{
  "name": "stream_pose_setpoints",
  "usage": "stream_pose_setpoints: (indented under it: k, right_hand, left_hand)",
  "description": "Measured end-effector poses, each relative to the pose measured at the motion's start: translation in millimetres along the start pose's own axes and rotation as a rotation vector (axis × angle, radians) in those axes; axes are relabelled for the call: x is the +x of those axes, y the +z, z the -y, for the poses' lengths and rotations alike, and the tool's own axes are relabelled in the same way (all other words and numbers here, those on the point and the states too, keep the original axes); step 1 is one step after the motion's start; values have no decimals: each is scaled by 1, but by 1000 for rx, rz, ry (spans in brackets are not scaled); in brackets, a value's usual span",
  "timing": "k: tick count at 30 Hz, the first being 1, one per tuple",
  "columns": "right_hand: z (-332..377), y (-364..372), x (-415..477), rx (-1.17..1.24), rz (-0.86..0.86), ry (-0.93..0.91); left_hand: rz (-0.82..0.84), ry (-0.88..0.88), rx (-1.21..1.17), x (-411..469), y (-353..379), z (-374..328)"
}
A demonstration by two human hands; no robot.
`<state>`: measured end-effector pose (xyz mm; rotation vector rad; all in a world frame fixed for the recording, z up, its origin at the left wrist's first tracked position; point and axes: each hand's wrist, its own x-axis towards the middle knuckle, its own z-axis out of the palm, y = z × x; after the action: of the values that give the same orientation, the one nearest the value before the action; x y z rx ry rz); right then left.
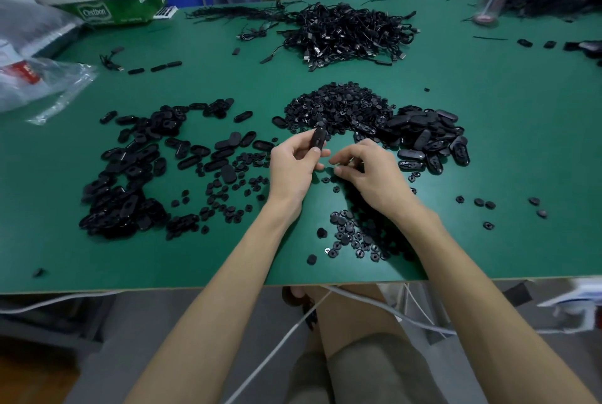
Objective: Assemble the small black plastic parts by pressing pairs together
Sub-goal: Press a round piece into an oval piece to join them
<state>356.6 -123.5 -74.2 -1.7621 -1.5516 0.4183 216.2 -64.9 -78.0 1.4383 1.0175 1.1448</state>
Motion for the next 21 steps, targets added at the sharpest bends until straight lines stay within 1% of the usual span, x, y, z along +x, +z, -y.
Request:
stream_pose_setpoints:
  k: [4, 7, 15, 21]
  right_hand:
    - [1, 0, -1, 6, -10, 4]
    - [0, 0, -2, -11, -56, -26]
    - [-2, -2, -2, 180, -207, 28]
    - [-3, -1, -1, 206, -215, 56]
  left_hand:
    - [8, 7, 5, 0, 0, 2]
    - [14, 7, 17, 0, 0, 2]
    - [39, 14, 52, 0, 0, 2]
    - [55, 28, 82, 0, 1, 3]
